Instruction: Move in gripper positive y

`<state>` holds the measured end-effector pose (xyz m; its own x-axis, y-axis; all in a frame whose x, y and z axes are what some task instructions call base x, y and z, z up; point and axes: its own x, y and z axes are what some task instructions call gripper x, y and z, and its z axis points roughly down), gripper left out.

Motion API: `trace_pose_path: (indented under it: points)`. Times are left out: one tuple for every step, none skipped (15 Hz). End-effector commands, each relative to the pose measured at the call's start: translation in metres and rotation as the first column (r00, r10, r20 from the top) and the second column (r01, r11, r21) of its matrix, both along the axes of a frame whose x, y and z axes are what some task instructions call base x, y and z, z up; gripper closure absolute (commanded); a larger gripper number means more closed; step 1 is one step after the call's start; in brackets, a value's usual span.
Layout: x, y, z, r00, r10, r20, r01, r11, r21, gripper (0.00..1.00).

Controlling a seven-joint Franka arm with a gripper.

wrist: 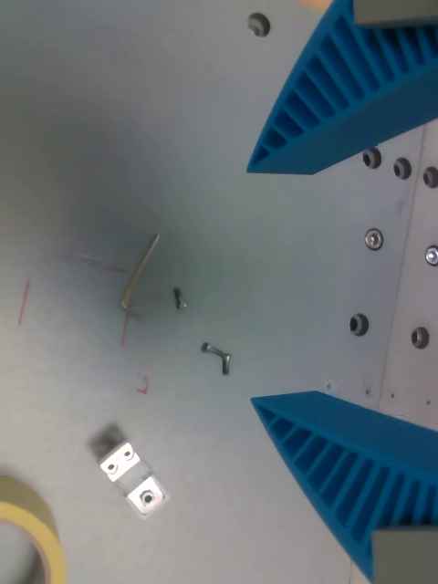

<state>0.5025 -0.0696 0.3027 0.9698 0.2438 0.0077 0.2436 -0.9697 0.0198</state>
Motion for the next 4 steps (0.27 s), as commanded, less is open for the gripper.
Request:
trace_pose_path:
  points:
    - [0.008,-0.016,0.003,1.0,0.021,-0.02,-0.021,1.0,0.011,0.0]
    - [0.009,-0.02,0.003,1.0,0.021,-0.02,-0.021,1.0,0.011,0.0]
    - [0.011,-0.025,0.003,1.0,0.021,-0.02,-0.021,1.0,0.011,0.0]
    - [0.012,-0.03,0.003,1.0,0.021,-0.02,-0.021,1.0,0.011,0.0]
